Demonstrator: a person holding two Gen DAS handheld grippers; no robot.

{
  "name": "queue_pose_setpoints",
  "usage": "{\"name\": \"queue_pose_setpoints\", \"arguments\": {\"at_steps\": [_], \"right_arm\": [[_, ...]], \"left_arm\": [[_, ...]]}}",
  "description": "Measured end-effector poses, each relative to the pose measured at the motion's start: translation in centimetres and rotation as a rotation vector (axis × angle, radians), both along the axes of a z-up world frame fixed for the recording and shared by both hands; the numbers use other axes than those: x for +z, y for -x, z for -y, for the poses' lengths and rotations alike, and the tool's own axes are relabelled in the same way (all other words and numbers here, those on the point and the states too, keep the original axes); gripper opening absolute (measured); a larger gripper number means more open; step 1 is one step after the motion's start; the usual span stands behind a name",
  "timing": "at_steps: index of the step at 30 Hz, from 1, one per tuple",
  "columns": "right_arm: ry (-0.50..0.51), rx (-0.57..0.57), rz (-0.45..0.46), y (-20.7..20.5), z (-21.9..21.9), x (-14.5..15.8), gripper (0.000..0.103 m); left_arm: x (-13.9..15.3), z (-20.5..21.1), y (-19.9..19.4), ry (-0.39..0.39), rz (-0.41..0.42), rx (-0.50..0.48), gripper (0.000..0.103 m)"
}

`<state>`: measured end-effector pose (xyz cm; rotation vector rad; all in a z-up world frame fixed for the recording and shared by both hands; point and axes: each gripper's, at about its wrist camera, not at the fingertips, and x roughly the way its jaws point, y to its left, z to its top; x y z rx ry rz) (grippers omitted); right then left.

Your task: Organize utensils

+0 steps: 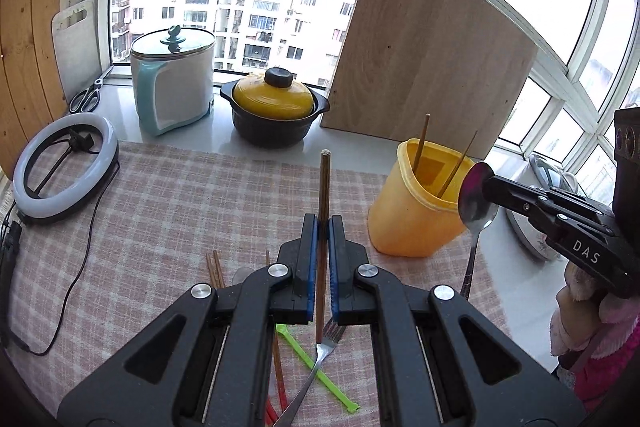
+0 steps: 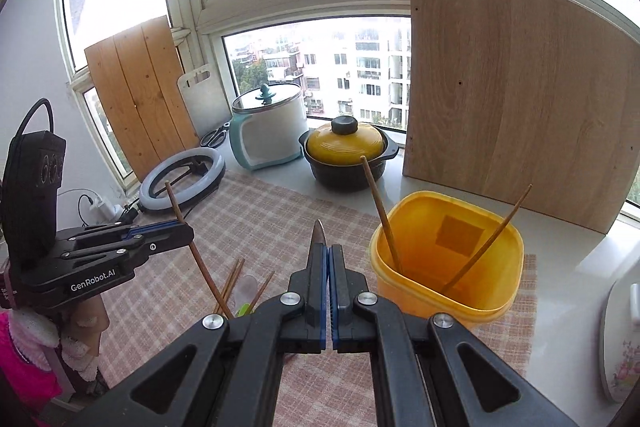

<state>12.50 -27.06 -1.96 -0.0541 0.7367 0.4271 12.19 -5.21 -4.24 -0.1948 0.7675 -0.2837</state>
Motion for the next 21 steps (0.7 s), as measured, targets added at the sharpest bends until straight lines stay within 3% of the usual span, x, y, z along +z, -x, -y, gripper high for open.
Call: {"name": "queue_pose_setpoints", "arguments": {"at_steps": [21], "right_arm": [[0.0, -0.193, 0.139, -3.6, 8.7, 4.8, 0.0]], "left_arm": [[8.6, 5.6, -3.4, 0.122, 0.152, -0.096, 0.003]]}}
